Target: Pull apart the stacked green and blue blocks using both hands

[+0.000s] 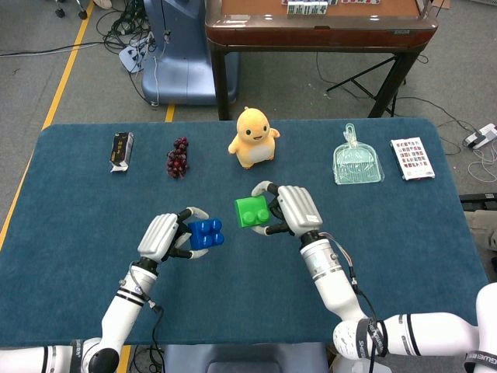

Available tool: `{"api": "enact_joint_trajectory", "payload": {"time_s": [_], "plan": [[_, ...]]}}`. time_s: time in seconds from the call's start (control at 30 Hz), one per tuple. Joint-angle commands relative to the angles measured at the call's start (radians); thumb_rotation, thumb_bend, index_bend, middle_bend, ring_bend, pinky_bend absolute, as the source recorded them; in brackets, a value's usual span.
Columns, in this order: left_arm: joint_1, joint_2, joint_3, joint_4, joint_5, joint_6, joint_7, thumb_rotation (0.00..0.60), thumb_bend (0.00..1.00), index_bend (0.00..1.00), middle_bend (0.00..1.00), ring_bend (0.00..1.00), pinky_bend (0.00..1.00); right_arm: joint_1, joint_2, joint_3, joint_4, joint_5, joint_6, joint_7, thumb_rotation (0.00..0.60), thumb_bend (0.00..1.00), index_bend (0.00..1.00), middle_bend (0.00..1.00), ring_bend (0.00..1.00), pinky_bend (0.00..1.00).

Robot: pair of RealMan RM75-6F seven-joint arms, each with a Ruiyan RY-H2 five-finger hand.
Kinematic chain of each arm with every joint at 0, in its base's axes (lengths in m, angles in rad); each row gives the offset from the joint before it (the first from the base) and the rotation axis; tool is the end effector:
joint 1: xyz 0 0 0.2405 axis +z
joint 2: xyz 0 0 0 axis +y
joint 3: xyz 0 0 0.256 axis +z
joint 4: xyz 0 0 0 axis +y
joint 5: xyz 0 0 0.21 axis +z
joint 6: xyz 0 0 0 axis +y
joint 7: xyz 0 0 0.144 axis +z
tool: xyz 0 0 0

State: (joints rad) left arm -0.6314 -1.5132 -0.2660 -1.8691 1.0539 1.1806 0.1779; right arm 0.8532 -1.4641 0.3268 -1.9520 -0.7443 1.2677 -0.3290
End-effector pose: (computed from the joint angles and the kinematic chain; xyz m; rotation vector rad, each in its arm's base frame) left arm -0.0969 0.2979 0.0224 -1.5382 -1.3847 -1.3539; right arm -0.0509 -0.3254 0.0409 1.5242 -1.3465 1.2903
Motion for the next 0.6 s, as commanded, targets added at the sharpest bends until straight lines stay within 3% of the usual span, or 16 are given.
{"api": "enact_joint_trajectory", "payload": {"time_s": [0.03,0.3,0.6], "plan": [[-0.034,-0.029,-0.020,0.028,-0.049,-0.018,0.047,0.600,0.24,0.81,1.00,1.00,1.00,-0.033,-0.008,-0.041,0.072,0.000,-0.027,0.021,0.600,0.00,0.69,1.00,1.00,1.00],[-0.099,-0.085,-0.038,0.095,-0.140,-0.041,0.156,0.600,0.24,0.78,1.00,1.00,1.00,-0.055,-0.071,-0.119,0.236,-0.005,-0.088,-0.006,0.600,0.00,0.62,1.00,1.00,1.00],[-0.124,-0.124,-0.045,0.152,-0.159,-0.037,0.169,0.600,0.23,0.40,1.00,1.00,1.00,-0.065,-0.124,-0.134,0.325,-0.007,-0.133,-0.032,0.600,0.00,0.29,1.00,1.00,1.00]]}}
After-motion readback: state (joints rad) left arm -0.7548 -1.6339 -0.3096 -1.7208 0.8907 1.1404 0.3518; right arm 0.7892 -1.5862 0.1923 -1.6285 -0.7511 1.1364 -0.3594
